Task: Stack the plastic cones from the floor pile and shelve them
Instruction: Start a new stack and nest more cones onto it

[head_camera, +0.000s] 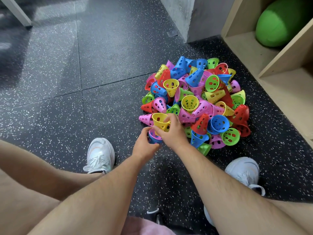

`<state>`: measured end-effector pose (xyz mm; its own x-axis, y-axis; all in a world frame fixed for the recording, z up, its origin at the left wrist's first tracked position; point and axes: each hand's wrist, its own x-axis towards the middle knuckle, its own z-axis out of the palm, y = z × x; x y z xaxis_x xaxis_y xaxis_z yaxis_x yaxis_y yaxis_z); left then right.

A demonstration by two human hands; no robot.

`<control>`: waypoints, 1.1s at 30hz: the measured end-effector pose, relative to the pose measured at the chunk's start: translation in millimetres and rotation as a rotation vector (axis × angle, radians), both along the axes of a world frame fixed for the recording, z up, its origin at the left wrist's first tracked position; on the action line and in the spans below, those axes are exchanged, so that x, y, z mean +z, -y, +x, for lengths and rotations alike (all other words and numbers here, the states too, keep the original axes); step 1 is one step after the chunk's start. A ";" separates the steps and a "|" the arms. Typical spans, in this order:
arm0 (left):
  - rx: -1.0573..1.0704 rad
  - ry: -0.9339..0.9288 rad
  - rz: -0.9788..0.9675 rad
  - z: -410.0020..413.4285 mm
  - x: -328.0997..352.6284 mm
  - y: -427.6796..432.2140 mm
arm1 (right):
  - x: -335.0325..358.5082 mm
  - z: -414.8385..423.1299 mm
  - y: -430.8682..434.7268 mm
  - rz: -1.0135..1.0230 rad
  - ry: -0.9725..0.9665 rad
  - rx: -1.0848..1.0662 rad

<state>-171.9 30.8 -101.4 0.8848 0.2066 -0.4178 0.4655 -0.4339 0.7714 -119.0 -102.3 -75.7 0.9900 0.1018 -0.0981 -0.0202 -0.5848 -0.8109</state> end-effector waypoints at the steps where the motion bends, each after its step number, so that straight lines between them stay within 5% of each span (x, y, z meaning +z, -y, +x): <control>1: 0.023 0.027 -0.014 0.9 2.6 0.9 | -2.3 0.0 -0.8 -0.019 -0.006 0.025; 10: 0.180 0.060 0.007 2.3 -1.4 -10.9 | -15.7 -4.0 -13.4 0.002 -0.213 0.194; 22: 0.251 0.022 0.034 3.6 -28.6 -41.3 | -44.9 41.8 -69.3 -0.211 -0.225 -0.085; 33: 0.267 0.026 0.056 9.8 -30.6 -61.1 | -58.1 54.4 -78.0 -0.269 -0.201 0.003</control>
<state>-162.1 92.0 -132.0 0.8063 0.4558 -0.3770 0.5494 -0.3407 0.7629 -64.6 -24.2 -133.8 0.9477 0.0489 -0.3155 -0.1620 -0.7779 -0.6072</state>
